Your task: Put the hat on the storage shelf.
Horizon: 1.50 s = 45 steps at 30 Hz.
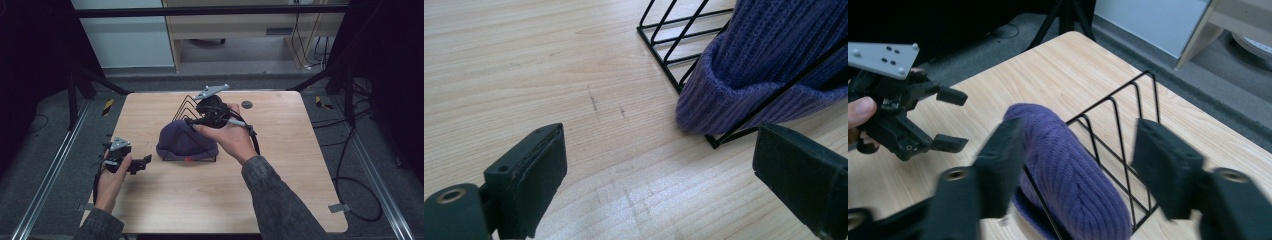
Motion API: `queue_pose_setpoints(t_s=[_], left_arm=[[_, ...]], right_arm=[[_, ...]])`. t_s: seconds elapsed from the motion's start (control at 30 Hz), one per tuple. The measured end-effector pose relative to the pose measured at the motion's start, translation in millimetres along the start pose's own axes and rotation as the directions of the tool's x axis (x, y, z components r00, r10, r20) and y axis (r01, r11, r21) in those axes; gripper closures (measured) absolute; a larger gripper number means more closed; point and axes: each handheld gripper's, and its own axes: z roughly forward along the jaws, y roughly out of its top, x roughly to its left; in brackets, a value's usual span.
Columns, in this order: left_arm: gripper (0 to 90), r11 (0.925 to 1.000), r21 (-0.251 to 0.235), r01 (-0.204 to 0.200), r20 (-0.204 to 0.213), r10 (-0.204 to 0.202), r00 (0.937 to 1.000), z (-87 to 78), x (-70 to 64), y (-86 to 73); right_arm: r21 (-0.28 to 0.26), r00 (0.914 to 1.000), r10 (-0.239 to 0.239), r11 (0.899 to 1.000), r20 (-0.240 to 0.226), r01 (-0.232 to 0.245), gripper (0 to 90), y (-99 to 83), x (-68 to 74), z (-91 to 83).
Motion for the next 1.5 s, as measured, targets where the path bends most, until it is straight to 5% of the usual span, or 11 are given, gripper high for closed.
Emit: queue_pose_setpoints(t_s=[0.27,0.73,0.93,1.27,1.5], left_arm=[[6.5,0.9994,-0.001,0.034,0.021,-0.034,0.9992,0.9,-0.3,-3.7],[6.5,0.9990,-0.002,0.045,0.020,-0.045,0.9988,2.2,-1.4,-5.0],[6.5,1.0000,-0.009,0.000,-0.028,0.000,0.9996,-2.9,0.5,-4.0],[6.5,1.0000,-0.001,0.002,-0.056,-0.002,0.9984,-2.7,3.3,-6.0],[6.5,1.0000,-0.004,0.006,-0.060,-0.007,0.9982,-3.5,3.9,-6.5]], right_arm=[[-0.027,0.9991,0.021,0.999,0.037,-0.020,14.6,-9.0,-12.0,-25.6],[-0.028,0.9959,0.051,0.998,0.076,-0.049,9.8,-44.3,-52.4,-89.1],[-0.037,0.9919,0.068,0.997,0.107,-0.064,9.1,-75.5,-55.1,-103.6],[-0.029,0.9869,0.102,0.995,0.126,-0.099,8.3,-129.6,-57.2,-121.1],[-0.011,0.9750,0.164,0.986,0.150,-0.165,8.6,-168.6,-69.9,-114.9]])
